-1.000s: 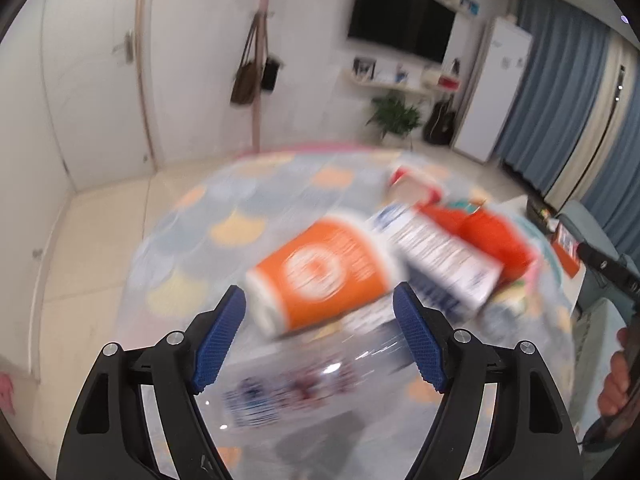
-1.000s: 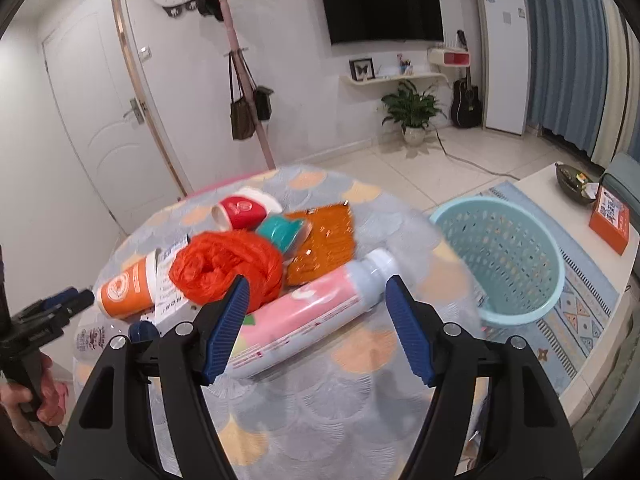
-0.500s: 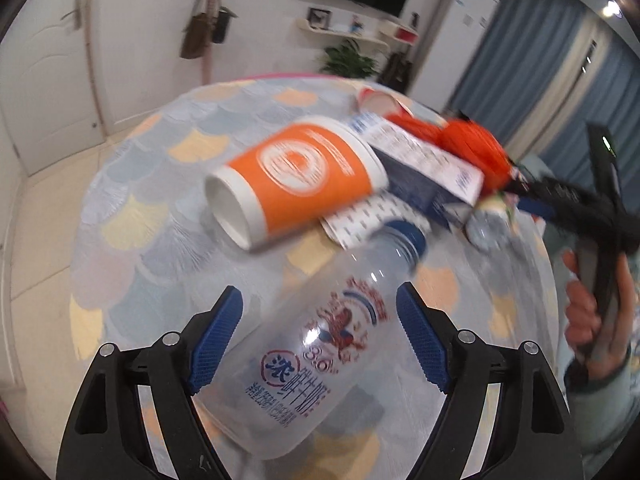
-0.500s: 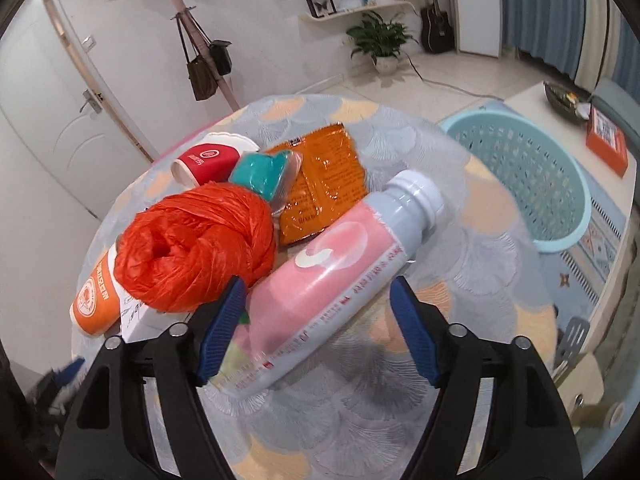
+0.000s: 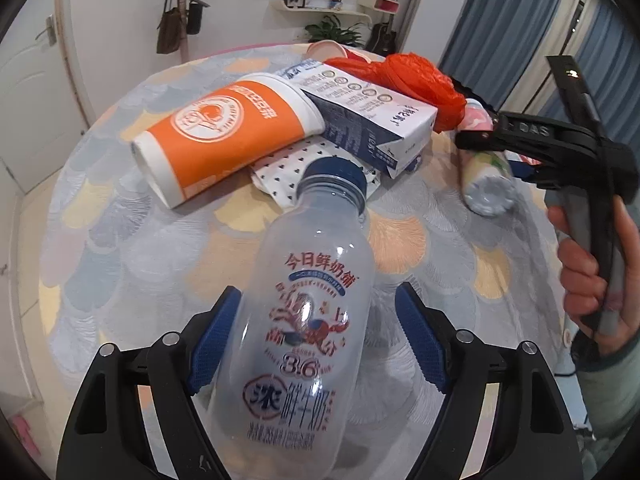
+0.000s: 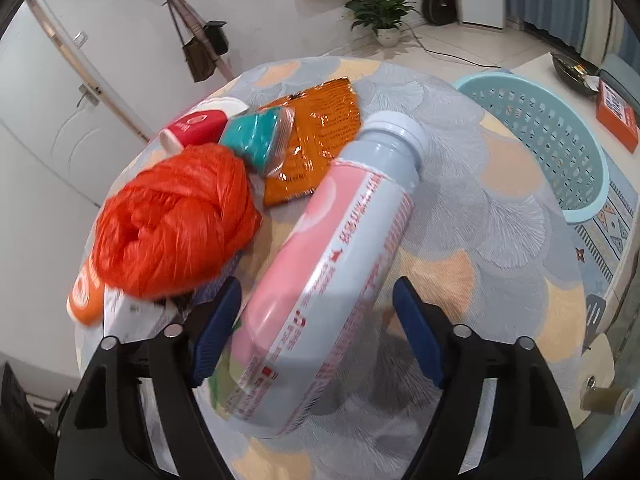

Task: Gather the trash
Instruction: 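Grasp the clear milk bottle with the left tool while the right tool grasps the pink spray can, then carry bottle and spray can over the basket and open both tools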

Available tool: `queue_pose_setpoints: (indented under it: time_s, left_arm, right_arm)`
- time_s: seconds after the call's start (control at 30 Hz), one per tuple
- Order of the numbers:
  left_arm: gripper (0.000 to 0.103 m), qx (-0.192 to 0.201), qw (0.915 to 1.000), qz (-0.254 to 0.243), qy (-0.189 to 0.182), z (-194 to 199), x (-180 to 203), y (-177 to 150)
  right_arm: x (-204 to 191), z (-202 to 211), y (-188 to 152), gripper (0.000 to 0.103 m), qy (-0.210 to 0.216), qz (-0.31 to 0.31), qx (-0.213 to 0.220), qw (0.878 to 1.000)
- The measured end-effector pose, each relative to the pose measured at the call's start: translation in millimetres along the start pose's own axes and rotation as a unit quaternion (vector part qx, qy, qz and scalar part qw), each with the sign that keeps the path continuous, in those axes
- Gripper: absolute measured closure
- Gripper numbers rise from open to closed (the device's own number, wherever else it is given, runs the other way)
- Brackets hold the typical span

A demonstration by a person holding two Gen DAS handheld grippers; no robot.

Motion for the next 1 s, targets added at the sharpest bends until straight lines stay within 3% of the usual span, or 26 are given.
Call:
queue_pose_setpoints:
  time_s: [0.1,0.2,0.33,0.57,0.8,1.0]
  left_arm:
    - [0.028,0.002,0.9999,0.006,0.01,-4.8,3.9,-0.7]
    - [0.03,0.009,0.9995,0.004,0.029,-8.2,8.0,-2.2]
    - [0.047,0.017,0.9989,0.004,0.044,-5.1,10.5,-4.9]
    - [0.048,0.025,0.9995,0.019,0.001,3.1,20.2,-8.0]
    - [0.048,0.053,0.9969,0.003,-0.058,23.3,57.4,2.3]
    - [0.048,0.069,0.9938,-0.008,-0.087,28.6,90.7,12.9]
  right_arm:
    - [3.7,7.4,-10.7,0.048,0.004,0.022,-0.005,1.0]
    - [9.5,13.5,-20.9,0.053,0.001,0.04,-0.004,0.999]
    - [16.3,21.8,-27.9,0.056,0.001,0.052,-0.001,0.999]
    - [32.4,42.7,-39.2,0.056,0.023,0.05,0.023,0.998]
    - [36.5,82.0,-29.0,0.056,0.036,0.058,0.074,0.995]
    - [39.3,99.7,-26.1,0.056,0.048,0.056,0.095,0.993]
Point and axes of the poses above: each gripper's, at about its wrist camera, not at the fingertips, and z roughly against the way its jaws point, x to its right, y to its top, the point moved 4 cm from there along -z, roughly the way its jaws point, and after that the axes turned 15 degrees about z, right-handed, at the moved point
